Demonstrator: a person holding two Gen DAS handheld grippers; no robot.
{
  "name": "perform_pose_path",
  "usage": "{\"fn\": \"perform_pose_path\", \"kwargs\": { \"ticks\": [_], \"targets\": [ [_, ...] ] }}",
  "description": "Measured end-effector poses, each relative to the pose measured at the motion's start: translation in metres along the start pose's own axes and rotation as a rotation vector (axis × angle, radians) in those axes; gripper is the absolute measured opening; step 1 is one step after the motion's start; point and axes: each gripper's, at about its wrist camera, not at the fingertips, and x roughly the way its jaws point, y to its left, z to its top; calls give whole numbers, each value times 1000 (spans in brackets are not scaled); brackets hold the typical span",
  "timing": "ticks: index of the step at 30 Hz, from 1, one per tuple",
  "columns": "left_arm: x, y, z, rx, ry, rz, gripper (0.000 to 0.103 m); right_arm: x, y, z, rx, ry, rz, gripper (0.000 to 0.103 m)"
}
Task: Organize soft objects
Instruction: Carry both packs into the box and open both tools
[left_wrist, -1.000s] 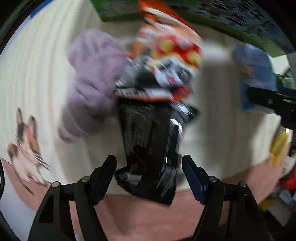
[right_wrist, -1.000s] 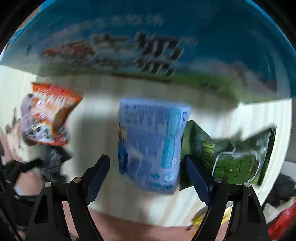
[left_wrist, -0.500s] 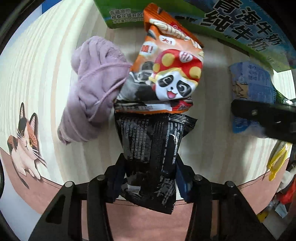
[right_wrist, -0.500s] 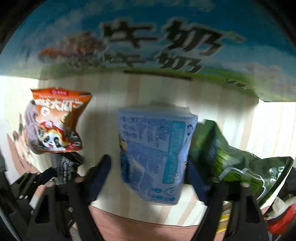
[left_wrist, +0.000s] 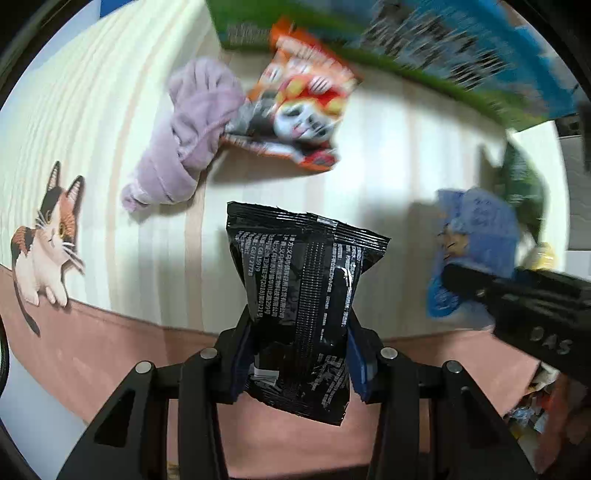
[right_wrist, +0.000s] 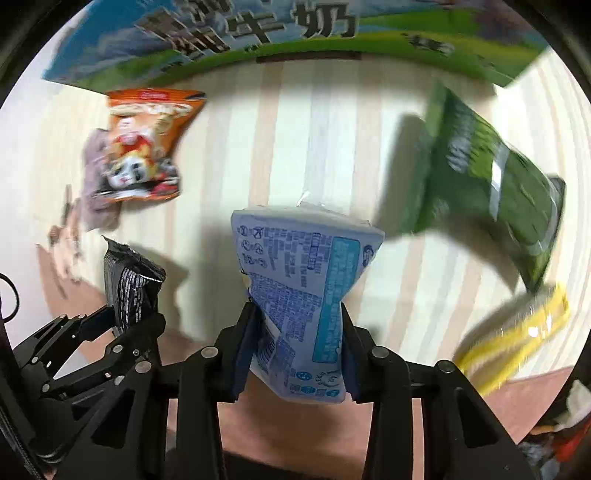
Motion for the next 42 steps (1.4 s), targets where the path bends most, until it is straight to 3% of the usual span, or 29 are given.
{"fn": "perform_pose_path", "kwargs": {
  "ticks": [5, 9, 12, 15, 18, 21, 28, 38, 42],
  "targets": [
    [-70, -22, 0, 24, -106, -85, 41, -63, -4, -11, 11, -75, 92, 41],
    [-145, -32, 26, 65, -216, -141, 41, -135, -4, -5, 6, -186, 143, 41],
    [-198, -21, 55, 93, -264, -164, 41, -191, -9, 23, -12, -269, 146, 41],
    [-233, -30, 102, 115, -304, -135, 41, -219, -5, 62, -20, -327, 95, 41],
    [-233, -30, 160, 111, -304, -91, 41, -220, 0, 114, -4, -325, 60, 41],
    [-217, -34, 212, 94, -248, -71, 41, -211, -4, 159, 13, -317, -5, 41],
    [-134, -37, 297, 74, -51, -51, 41, -157, -19, 211, 44, -196, -82, 41],
    [-86, -38, 341, 64, 10, -1, 41, -96, -32, 233, 85, -98, -117, 42],
    [-79, -32, 349, 37, 48, -47, 44, -90, -32, 234, 85, -89, -124, 44]
  ]
}}
